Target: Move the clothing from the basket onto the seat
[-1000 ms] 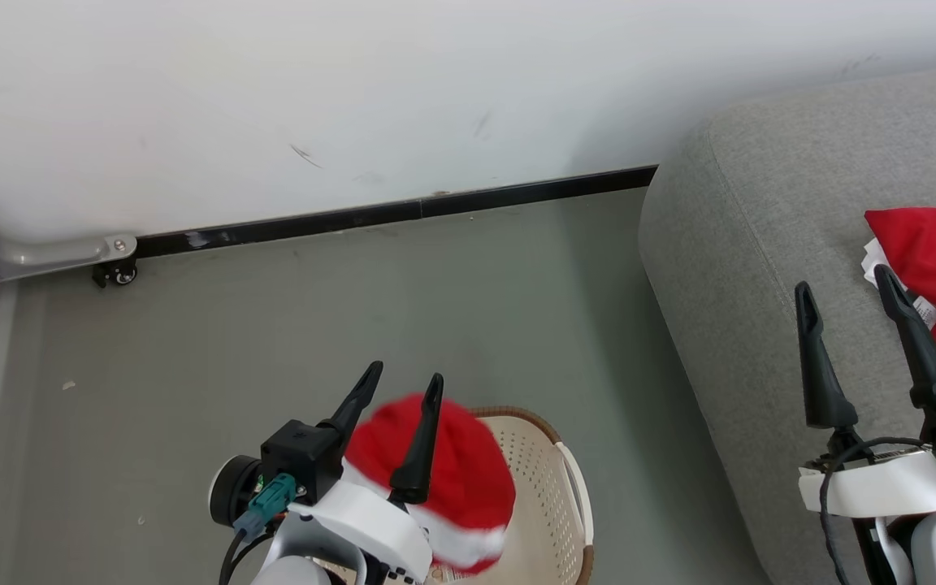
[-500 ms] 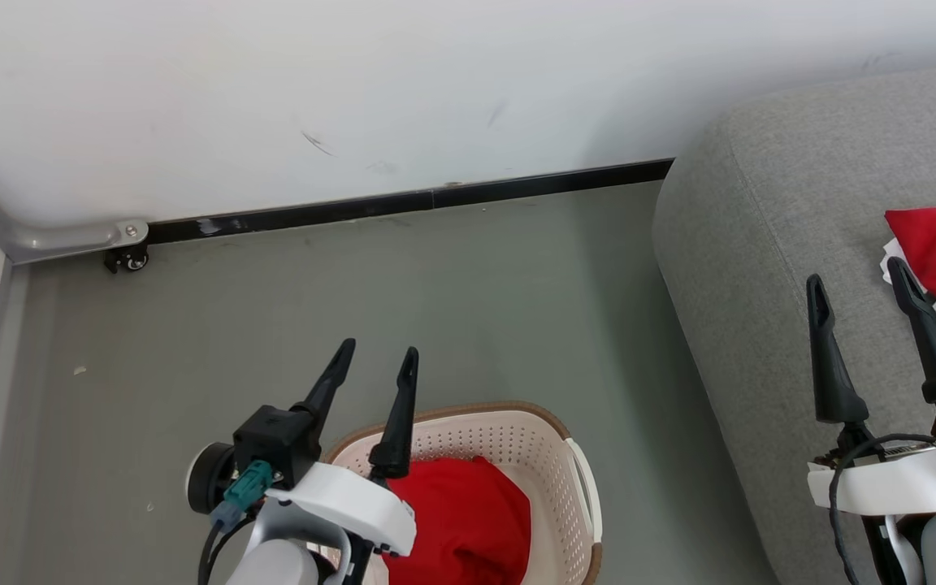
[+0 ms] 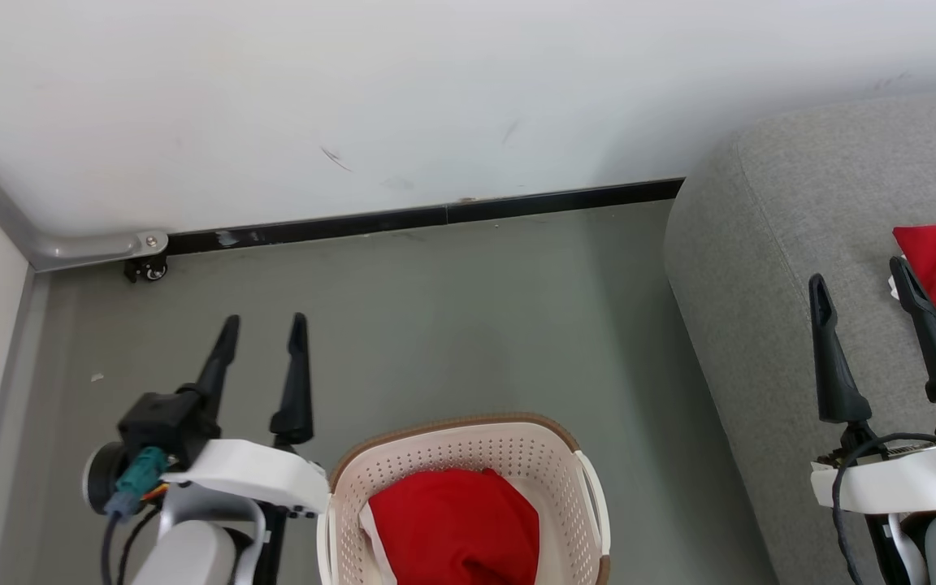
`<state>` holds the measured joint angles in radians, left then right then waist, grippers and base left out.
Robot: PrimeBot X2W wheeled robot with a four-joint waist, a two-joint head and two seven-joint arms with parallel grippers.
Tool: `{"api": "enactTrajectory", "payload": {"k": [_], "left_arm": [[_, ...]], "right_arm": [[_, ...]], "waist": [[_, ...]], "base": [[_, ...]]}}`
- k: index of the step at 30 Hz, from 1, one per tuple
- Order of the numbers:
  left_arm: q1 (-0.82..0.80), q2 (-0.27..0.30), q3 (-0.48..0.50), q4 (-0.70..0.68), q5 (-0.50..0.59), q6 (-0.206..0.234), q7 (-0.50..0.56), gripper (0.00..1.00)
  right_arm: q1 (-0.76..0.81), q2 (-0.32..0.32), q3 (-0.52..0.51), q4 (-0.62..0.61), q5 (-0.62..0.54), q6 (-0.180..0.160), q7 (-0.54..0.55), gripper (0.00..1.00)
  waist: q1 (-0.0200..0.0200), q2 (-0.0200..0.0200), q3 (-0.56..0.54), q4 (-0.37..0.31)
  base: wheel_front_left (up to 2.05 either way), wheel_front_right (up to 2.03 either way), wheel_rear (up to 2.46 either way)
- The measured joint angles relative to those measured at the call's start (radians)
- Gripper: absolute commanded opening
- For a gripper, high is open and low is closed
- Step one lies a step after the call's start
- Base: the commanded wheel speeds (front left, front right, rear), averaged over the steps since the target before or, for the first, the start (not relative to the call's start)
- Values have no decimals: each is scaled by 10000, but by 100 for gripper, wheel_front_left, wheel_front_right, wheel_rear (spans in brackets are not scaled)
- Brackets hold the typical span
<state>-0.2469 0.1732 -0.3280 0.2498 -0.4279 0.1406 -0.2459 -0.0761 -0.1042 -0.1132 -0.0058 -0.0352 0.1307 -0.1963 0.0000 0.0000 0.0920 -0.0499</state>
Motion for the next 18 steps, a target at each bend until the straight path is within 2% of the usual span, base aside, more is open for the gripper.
{"api": "enactTrajectory", "payload": {"k": [13,18], "left_arm": [[413,616,980,-121,-4,458,-10,100],[702,673,1135,-153,25,625,-10,100]], "right_arm": [[218,4,-159,-92,-4,2,119,100],[466,54,-301,-105,-8,0,221,100]], "waist": [[0,1,-357,122],[0,0,-496,148]], "base": [[0,0,0],[0,0,0]]}}
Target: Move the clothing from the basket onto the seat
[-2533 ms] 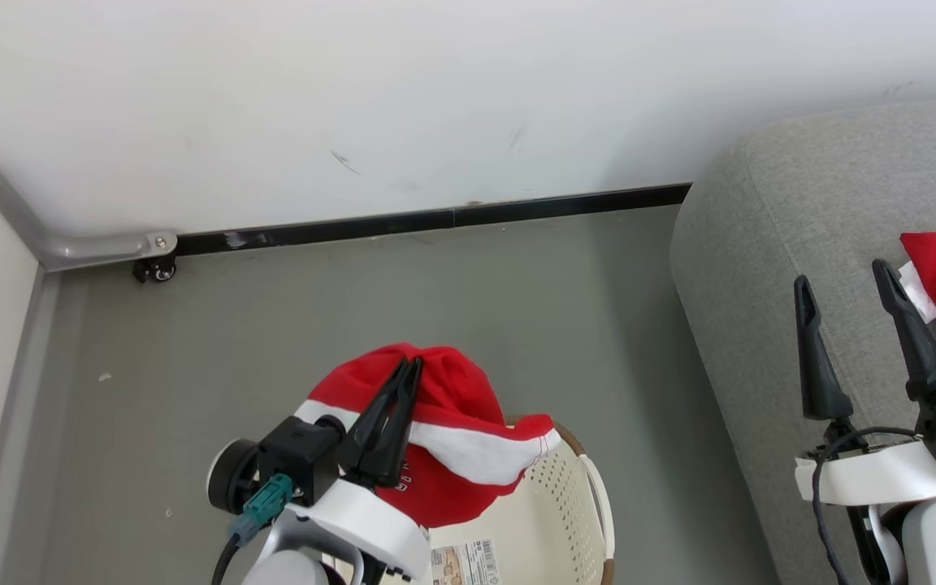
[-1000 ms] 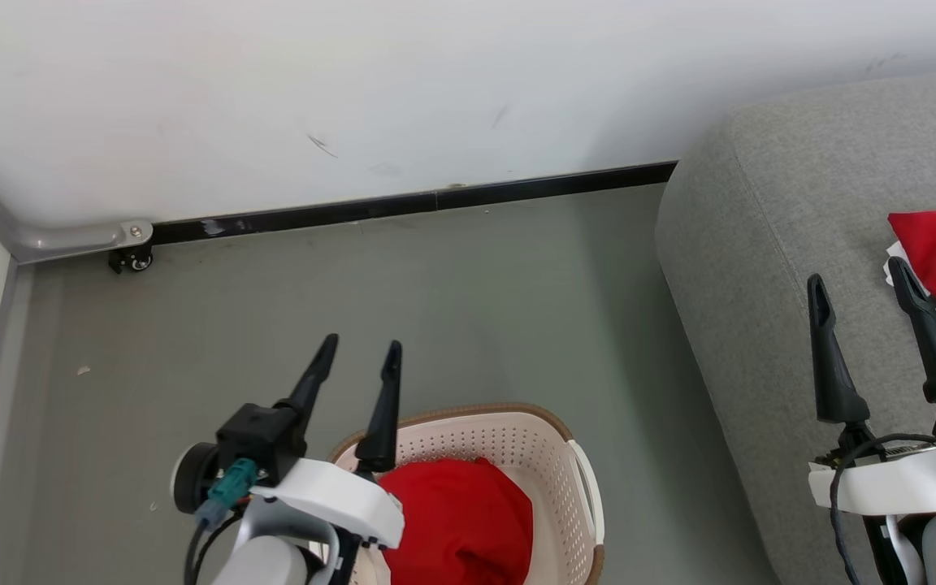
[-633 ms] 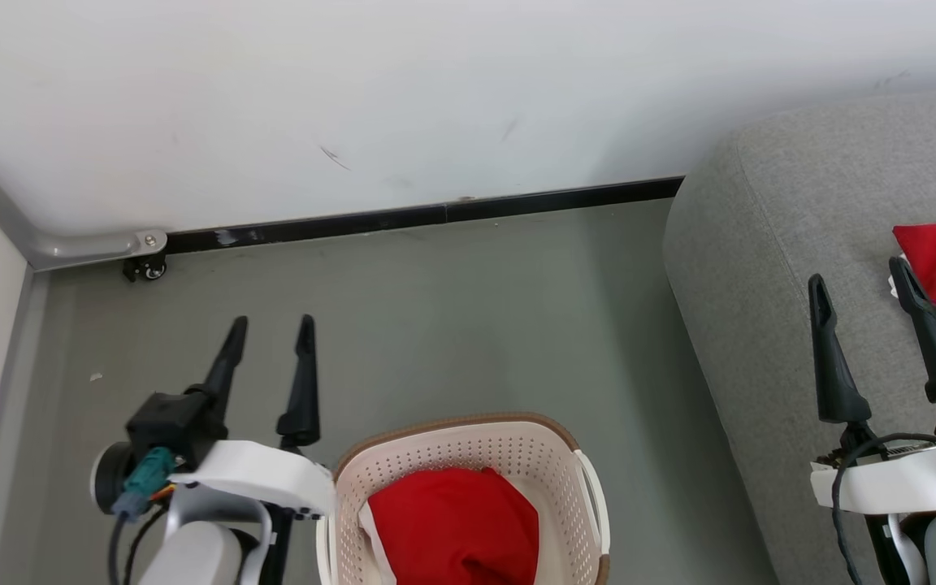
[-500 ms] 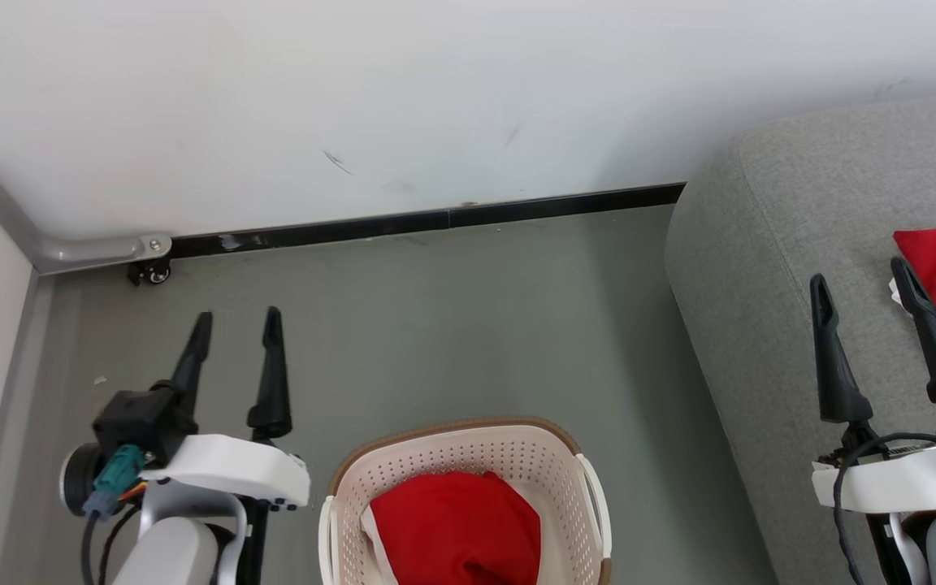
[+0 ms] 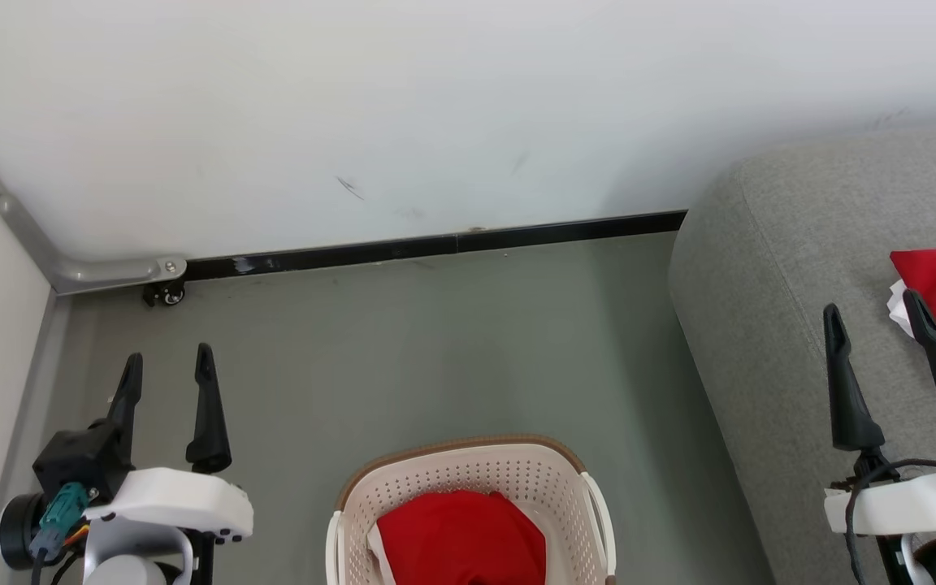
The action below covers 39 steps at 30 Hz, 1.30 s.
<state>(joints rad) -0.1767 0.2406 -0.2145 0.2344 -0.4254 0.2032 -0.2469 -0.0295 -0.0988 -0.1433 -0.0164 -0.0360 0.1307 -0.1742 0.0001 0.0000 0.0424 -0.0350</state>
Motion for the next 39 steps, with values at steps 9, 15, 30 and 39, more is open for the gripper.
{"api": "enactTrajectory", "payload": {"k": [9,15,30,39], "left_arm": [[688,125,328,-94,75,182,0,100],[1051,169,495,-221,86,198,-2,100],[2155,0,608,-485,244,387,-2,100],[2329,-59,656,-771,330,370,-2,100]], "right_arm": [[620,182,-222,71,75,0,403,100],[1027,334,-232,148,219,0,702,100],[1674,489,-6,320,723,0,1315,100],[1761,533,232,320,880,0,1523,100]], "waist": [[-1,0,-365,41],[-1,0,-554,45],[0,0,-906,95],[0,0,-908,125]], "base": [[0,0,0],[0,0,0],[0,0,0],[0,0,0]]}}
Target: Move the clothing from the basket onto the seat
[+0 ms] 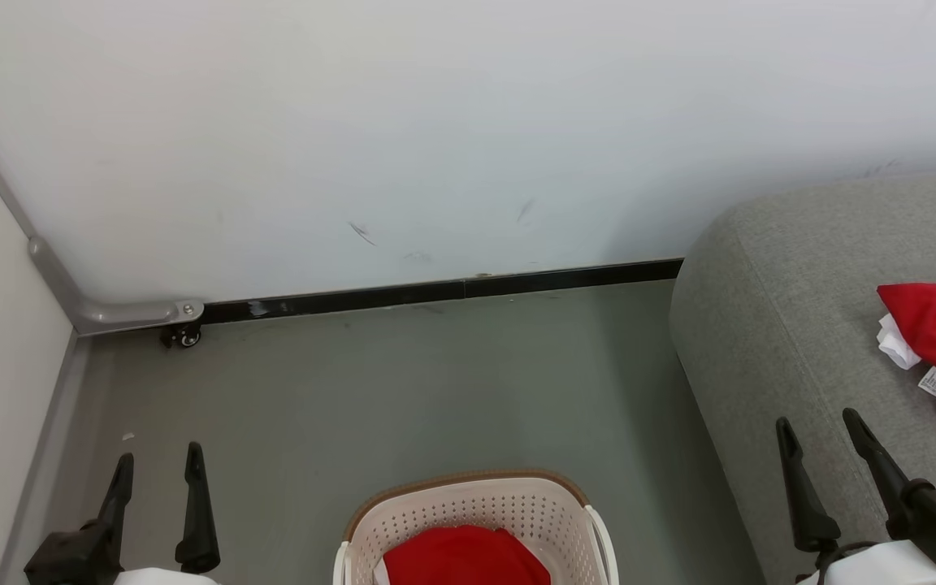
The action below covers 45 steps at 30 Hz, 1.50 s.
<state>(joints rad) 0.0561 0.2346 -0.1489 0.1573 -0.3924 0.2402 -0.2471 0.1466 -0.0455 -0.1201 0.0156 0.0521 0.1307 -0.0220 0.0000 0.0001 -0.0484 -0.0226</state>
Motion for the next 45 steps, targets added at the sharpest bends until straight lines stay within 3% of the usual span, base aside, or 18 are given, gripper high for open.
{"api": "enactTrajectory", "payload": {"k": [24,45], "left_arm": [[229,-125,-382,-228,382,-219,0,100],[-1242,-316,-2033,934,997,-1279,502,100]], "right_arm": [[12,13,173,-384,40,0,132,100],[-105,8,-42,-1118,-48,0,142,100]], "waist": [[0,0,323,-34],[0,0,1385,-319]], "base": [[0,0,0],[0,0,0]]}}
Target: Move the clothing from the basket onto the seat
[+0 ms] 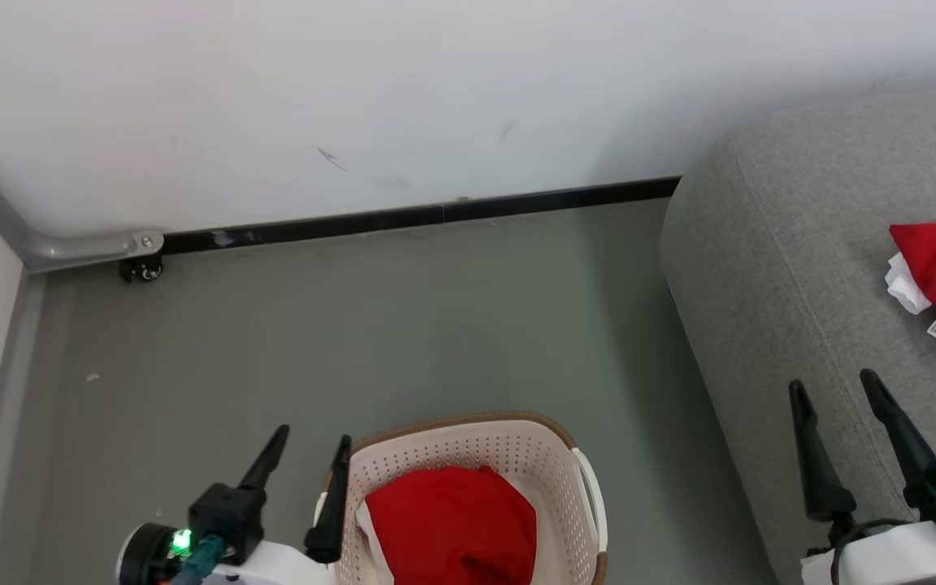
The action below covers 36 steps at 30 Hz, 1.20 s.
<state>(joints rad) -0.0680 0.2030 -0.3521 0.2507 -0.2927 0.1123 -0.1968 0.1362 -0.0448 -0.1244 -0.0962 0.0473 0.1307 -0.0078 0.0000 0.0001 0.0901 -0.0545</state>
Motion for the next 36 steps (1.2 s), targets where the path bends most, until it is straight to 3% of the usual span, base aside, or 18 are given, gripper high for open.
{"api": "enactTrajectory", "payload": {"k": [21,36], "left_arm": [[-1676,-591,-1565,2199,895,-1003,385,100],[-2900,-941,-1990,3825,1434,-1133,286,100]], "right_arm": [[-1236,-31,-583,-644,75,0,-52,100],[-2094,-21,-522,-905,134,0,-117,100]], "waist": [[0,0,1850,-541],[0,0,3196,-926]], "base": [[0,0,0],[0,0,0]]}}
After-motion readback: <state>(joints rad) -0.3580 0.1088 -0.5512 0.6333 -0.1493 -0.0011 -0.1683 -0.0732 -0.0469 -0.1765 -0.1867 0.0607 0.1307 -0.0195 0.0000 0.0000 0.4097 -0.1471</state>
